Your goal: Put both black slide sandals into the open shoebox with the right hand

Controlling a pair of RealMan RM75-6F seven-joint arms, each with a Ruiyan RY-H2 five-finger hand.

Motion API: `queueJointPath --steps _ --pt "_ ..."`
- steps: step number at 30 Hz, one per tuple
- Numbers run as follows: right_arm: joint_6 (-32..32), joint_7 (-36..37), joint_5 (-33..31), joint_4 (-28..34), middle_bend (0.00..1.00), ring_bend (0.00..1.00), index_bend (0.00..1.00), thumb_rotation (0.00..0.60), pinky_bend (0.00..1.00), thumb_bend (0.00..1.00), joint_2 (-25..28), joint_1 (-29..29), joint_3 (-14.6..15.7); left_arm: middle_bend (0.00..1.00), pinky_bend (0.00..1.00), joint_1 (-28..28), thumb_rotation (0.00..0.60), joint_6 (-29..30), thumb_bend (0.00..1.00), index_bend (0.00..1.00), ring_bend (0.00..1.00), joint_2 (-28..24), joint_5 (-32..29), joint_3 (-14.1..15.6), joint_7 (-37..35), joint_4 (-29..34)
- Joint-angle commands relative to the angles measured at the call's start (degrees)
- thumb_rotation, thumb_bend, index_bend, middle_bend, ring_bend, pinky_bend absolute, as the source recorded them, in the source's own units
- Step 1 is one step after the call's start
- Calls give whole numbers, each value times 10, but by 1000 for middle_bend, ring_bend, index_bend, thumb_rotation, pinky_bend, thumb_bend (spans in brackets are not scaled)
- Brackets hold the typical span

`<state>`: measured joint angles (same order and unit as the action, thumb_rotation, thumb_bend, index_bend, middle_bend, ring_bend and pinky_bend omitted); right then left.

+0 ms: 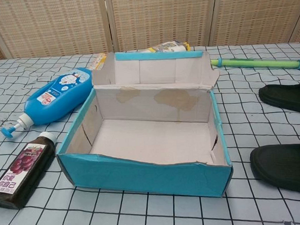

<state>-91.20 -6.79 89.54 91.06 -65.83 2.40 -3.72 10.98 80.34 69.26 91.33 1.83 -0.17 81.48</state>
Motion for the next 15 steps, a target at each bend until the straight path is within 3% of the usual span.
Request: queueJointPath --steps 1,10,15 --pt "4 -4 -1 2 83 0 33 600 132 33 0 0 2 216 289 0 600 -2 664 241 194 0 0 0 1 1" --pt "20 -8 -2 15 81 0 52 600 131 33 1 0 11 217 289 1 600 -1 664 241 194 0 -1 -2 -9 -2" --pt "114 -13 -35 48 91 0 72 600 152 33 26 18 36 220 293 6 600 -14 665 245 194 1 -5 -1 -16 -7"
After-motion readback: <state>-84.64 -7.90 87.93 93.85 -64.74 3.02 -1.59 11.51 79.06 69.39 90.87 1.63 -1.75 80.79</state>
